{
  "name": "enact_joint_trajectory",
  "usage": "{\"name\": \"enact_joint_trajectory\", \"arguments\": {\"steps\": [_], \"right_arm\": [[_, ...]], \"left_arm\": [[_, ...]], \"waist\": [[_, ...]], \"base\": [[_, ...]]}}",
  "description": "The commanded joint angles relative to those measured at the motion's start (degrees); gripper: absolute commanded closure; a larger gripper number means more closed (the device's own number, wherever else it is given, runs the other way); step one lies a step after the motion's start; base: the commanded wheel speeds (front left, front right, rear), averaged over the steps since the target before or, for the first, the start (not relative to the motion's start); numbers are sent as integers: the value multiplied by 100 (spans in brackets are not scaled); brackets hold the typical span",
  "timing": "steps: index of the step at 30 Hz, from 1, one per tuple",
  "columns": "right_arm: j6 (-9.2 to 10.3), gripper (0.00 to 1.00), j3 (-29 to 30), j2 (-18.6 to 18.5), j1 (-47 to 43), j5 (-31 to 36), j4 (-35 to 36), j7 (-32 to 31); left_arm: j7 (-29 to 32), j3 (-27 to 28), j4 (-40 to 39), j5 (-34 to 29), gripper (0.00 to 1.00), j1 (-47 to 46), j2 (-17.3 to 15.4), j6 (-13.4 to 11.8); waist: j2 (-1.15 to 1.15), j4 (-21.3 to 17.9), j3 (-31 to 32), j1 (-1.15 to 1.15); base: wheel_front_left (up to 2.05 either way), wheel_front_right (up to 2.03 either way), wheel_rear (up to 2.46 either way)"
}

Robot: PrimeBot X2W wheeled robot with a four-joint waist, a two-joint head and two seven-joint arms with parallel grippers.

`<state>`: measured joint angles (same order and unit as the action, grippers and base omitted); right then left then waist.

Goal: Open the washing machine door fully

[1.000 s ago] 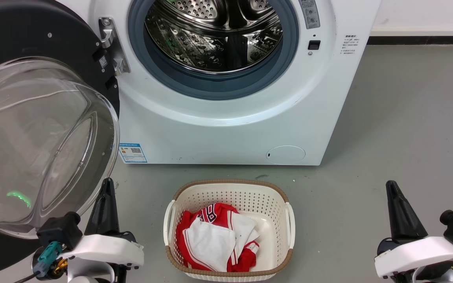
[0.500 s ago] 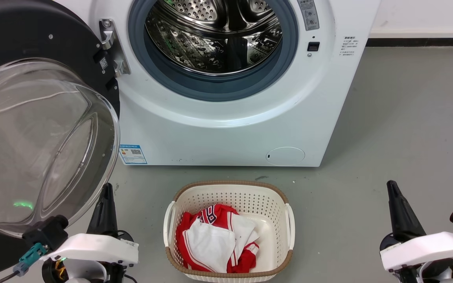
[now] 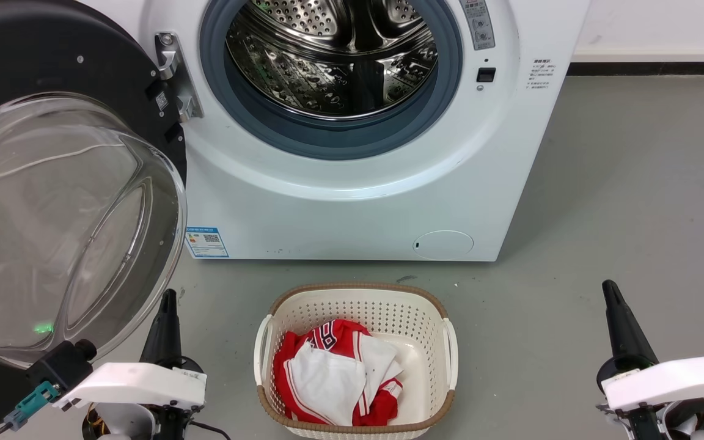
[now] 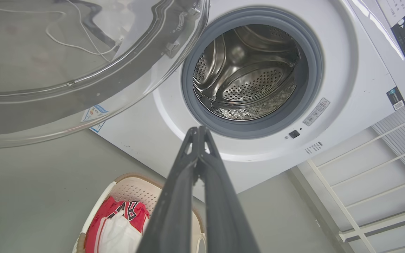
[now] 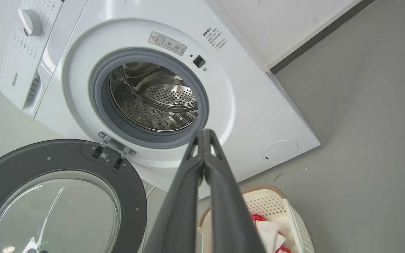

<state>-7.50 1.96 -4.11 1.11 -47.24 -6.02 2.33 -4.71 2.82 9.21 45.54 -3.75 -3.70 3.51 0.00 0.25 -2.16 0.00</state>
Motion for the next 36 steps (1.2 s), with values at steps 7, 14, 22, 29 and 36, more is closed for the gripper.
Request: {"name": "enact_joint_trajectory", "arguments": {"steps": [7, 14, 22, 29, 36], "right_arm": [[0, 100, 29, -55, 190, -632, -51, -93], [0, 100, 49, -60, 225, -1134, -142, -163], [0, 100, 72, -61, 277, -1673, -237, -237], [1, 100, 95, -60, 313, -2109, -317, -309], [1, 100, 126, -55, 360, -2625, -414, -391]], "left_arm": [[141, 73, 13, 613, 100, -160, -4, 69], [261, 109, 68, 1110, 100, -180, 7, 117], [396, 153, 131, 1644, 100, -199, 18, 164], [501, 189, 183, 2081, 100, -200, 26, 196], [629, 229, 246, 2603, 100, -220, 38, 239]], "waist": [[0, -2, 16, 0], [0, -4, 33, 0], [0, -7, 52, 0], [0, -9, 69, 0], [0, -11, 90, 0]], "base": [[0, 0, 0], [0, 0, 0], [0, 0, 0], [0, 0, 0], [0, 0, 0]]}}
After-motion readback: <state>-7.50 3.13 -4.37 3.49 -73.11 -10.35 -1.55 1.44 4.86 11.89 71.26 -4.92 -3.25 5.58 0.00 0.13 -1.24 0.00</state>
